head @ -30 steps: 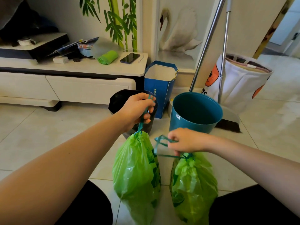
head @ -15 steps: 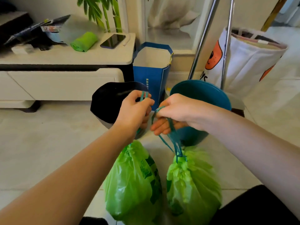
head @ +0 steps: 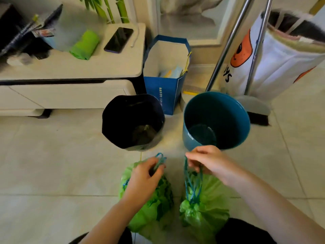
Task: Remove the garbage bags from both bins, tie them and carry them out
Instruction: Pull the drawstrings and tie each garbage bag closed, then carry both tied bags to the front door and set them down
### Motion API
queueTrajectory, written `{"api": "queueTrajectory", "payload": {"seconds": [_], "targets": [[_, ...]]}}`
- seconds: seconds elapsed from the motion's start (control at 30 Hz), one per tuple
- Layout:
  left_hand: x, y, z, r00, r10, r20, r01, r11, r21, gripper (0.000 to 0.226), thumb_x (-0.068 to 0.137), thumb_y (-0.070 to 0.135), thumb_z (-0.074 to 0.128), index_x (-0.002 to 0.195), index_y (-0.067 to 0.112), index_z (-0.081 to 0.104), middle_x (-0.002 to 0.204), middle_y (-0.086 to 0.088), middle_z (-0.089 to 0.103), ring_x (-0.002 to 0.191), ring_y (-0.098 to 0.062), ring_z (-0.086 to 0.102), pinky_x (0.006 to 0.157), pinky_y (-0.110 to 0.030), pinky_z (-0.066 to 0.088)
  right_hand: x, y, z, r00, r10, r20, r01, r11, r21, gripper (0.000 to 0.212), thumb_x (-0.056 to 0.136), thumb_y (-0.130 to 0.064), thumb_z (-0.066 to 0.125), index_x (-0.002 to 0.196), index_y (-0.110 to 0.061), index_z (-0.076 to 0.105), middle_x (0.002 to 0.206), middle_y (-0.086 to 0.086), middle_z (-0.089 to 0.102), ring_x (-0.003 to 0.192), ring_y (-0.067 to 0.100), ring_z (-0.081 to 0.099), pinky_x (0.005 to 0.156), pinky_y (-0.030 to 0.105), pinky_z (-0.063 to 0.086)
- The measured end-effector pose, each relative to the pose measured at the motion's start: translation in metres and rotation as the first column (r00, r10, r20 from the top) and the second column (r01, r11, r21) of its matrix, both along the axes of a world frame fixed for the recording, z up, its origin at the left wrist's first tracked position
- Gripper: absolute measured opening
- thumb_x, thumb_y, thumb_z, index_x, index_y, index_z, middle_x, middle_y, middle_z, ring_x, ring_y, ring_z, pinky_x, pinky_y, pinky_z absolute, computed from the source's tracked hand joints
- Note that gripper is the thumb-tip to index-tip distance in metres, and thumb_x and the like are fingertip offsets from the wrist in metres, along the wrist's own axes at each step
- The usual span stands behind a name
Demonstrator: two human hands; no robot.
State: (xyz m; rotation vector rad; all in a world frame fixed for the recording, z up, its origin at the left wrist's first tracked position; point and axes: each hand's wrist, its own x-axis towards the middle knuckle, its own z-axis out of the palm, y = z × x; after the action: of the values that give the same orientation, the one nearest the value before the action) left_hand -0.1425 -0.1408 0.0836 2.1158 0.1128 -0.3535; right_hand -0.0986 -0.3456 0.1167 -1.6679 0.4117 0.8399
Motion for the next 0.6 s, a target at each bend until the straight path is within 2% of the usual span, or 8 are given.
{"api": "queueTrajectory", "payload": {"seconds": [0.07, 0.17, 0.23, 0.3, 0.37, 0.43, 0.5, 0.6], "targets": [[-0.008, -0.002, 0.013, 0.997, -0.008, -0.071, 0.013, 0.997, 0.075, 0.03, 0.089, 0.023, 0.061, 0.062, 0.022, 0.049, 0.053, 0.002, 0.045, 0.048, -0.006, 0.042, 0.051, -0.027, 0.036, -0.011, -0.003, 0.02, 1.0, 0.022, 0.022, -0.02, 0.996, -0.082, 0.022, 0.086, -0.028, 0.064, 0.065, -0.019, 0.063, 0.06, -0.005, 0.069, 0.051, 0.007, 0.056, 0.055, 0.02, 0.039], [-0.014, -0.009, 0.047, 0.974, 0.042, -0.221, -0.025, 0.997, 0.08, 0.027, 0.089, 0.023, 0.062, 0.07, 0.004, 0.055, 0.066, -0.018, 0.061, 0.053, -0.013, 0.047, 0.054, -0.029, 0.039, -0.025, -0.013, 0.057, 0.999, 0.015, 0.034, -0.01, 0.989, -0.148, 0.022, 0.087, -0.027, 0.063, 0.068, -0.016, 0.061, 0.059, -0.004, 0.069, 0.053, 0.007, 0.059, 0.055, 0.018, 0.045], [-0.018, -0.017, 0.075, 0.941, 0.067, -0.332, -0.045, 0.996, 0.072, 0.032, 0.089, 0.025, 0.061, 0.073, -0.003, 0.058, 0.07, -0.018, 0.068, 0.047, -0.007, 0.047, 0.051, -0.024, 0.037, -0.038, -0.022, 0.083, 0.998, 0.058, -0.034, -0.063, 0.984, -0.167, 0.021, 0.087, -0.028, 0.063, 0.07, -0.016, 0.061, 0.061, -0.002, 0.071, 0.057, 0.007, 0.062, 0.059, 0.023, 0.05], [-0.023, -0.026, 0.106, 0.906, 0.07, -0.417, -0.037, 0.996, 0.086, 0.036, 0.089, 0.029, 0.062, 0.068, -0.001, 0.059, 0.069, -0.012, 0.072, 0.037, 0.0, 0.041, 0.045, -0.021, 0.033, -0.056, -0.029, 0.109, 0.992, 0.07, -0.1, -0.087, 0.98, -0.177, 0.02, 0.087, -0.027, 0.063, 0.072, -0.014, 0.063, 0.065, 0.002, 0.073, 0.06, 0.01, 0.063, 0.067, 0.029, 0.052], [-0.029, -0.033, 0.137, 0.884, 0.072, -0.462, -0.031, 0.995, 0.095, 0.036, 0.09, 0.029, 0.061, 0.061, 0.008, 0.058, 0.068, -0.011, 0.071, 0.042, -0.004, 0.044, 0.048, -0.026, 0.034, -0.076, -0.037, 0.136, 0.995, 0.02, -0.098, -0.043, 0.969, -0.241, 0.022, 0.086, -0.027, 0.063, 0.068, -0.015, 0.06, 0.054, -0.004, 0.067, 0.051, 0.005, 0.056, 0.058, 0.022, 0.046], [-0.037, -0.036, 0.169, 0.864, 0.098, -0.493, -0.048, 0.992, 0.113, 0.034, 0.092, 0.025, 0.059, 0.062, 0.008, 0.058, 0.064, -0.008, 0.066, 0.051, -0.014, 0.048, 0.053, -0.027, 0.035, -0.095, -0.044, 0.163, 0.994, -0.053, -0.098, 0.017, 0.941, -0.338, 0.023, 0.084, -0.028, 0.061, 0.065, -0.018, 0.054, 0.051, -0.006, 0.054, 0.048, 0.01, 0.047, 0.05, 0.026, 0.037], [-0.047, -0.036, 0.199, 0.844, 0.154, -0.514, -0.095, 0.986, 0.14, 0.032, 0.093, 0.022, 0.057, 0.065, 0.006, 0.058, 0.064, -0.007, 0.064, 0.055, -0.019, 0.049, 0.055, -0.028, 0.035, -0.111, -0.051, 0.19, 0.975, -0.174, -0.137, 0.114, 0.925, -0.363, 0.019, 0.081, -0.026, 0.059, 0.064, -0.019, 0.053, 0.06, 0.004, 0.05, 0.058, 0.019, 0.049, 0.056, 0.031, 0.04], [-0.058, -0.036, 0.243, 0.835, 0.184, -0.518, -0.142, 0.982, 0.121, 0.031, 0.094, 0.022, 0.056, 0.068, 0.006, 0.061, 0.072, -0.012, 0.07, 0.062, -0.022, 0.052, 0.057, -0.029, 0.035, -0.125, -0.064, 0.23, 0.922, -0.363, -0.133, 0.304, 0.893, -0.332, 0.02, 0.079, -0.021, 0.06, 0.06, -0.016, 0.06, 0.064, 0.009, 0.06, 0.068, 0.024, 0.058, 0.066, 0.034, 0.046]]}}
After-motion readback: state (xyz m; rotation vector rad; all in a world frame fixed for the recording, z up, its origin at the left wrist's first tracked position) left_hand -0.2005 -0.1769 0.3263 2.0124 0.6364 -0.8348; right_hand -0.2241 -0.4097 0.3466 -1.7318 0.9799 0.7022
